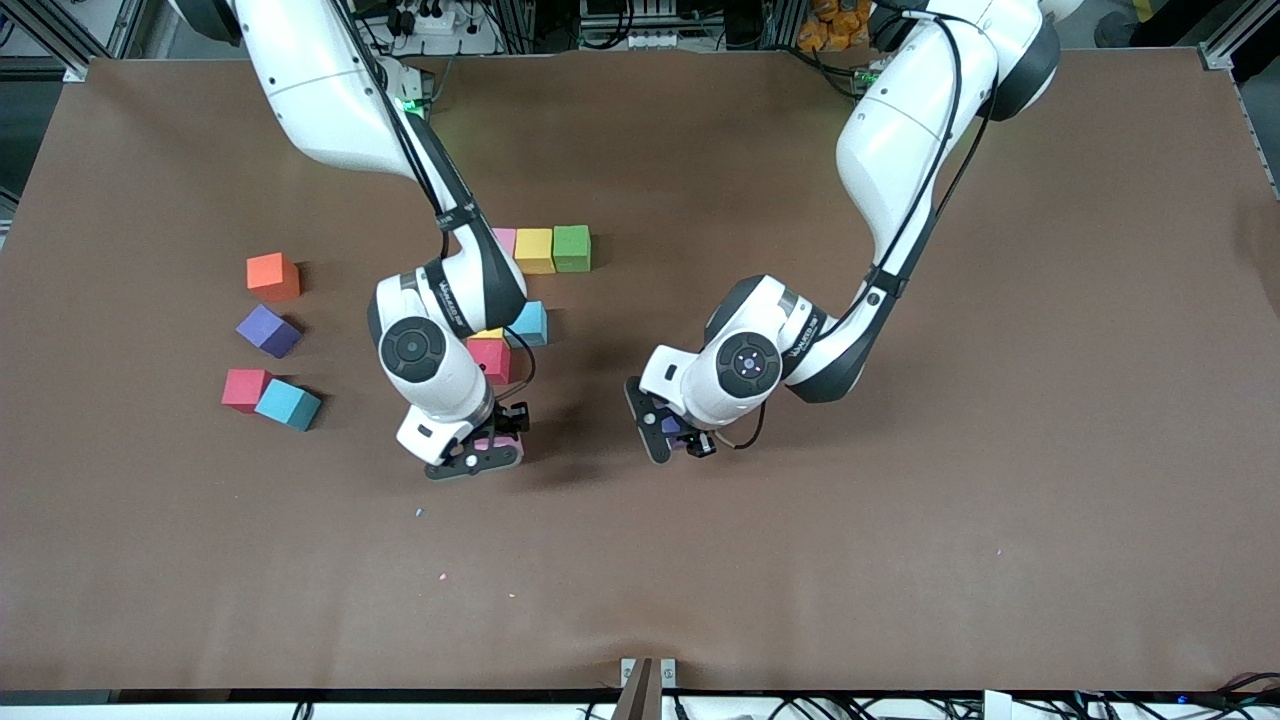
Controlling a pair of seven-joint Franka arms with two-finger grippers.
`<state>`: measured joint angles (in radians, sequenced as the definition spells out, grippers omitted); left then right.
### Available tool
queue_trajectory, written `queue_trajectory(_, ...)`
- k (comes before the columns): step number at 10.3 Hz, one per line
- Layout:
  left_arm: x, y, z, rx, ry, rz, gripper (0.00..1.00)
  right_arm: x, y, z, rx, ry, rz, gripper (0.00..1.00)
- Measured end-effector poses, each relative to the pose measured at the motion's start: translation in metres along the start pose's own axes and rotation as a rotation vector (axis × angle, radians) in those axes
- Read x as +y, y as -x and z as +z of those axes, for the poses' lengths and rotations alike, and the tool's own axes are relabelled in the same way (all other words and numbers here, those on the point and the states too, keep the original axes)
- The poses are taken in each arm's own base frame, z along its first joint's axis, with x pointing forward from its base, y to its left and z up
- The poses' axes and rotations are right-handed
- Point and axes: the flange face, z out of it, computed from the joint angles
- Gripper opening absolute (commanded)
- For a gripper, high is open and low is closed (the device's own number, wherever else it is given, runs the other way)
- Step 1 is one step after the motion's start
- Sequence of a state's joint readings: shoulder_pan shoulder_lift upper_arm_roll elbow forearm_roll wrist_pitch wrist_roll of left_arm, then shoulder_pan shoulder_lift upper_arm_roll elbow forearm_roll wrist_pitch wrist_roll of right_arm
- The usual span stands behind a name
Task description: Arrange 11 blocks into digit 3
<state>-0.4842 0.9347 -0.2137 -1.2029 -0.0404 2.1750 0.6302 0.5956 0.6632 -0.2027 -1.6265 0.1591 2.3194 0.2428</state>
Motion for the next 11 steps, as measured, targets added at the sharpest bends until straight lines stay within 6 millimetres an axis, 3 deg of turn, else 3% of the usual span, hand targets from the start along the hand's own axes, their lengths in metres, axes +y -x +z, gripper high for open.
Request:
queue_trajectory(2,0.009,-0.004,0.006,-0.007,0.010,0.080,0.00,0.015,0.009,-0.003,-0.026,0.004,0.102,0.00)
queue_trajectory(5,0.020,-0.005,0.018,-0.034,0.036,0.204,0.00,0.037,0.028,0.010,-0.036,0.009,0.197,0.00)
queue_trajectory(8,0.031,-0.008,0.025,-0.045,0.051,0.231,0.00,0.029,0.046,0.027,-0.049,0.017,0.240,0.00)
queue_trajectory(9,0.046,-0.017,0.029,-0.048,0.056,0.253,0.00,0.026,0.048,0.028,-0.052,0.018,0.244,0.00)
queue_trajectory(11,0.104,-0.045,0.043,-0.061,0.072,0.281,0.00,0.020,0.052,0.030,-0.057,0.019,0.242,0.00)
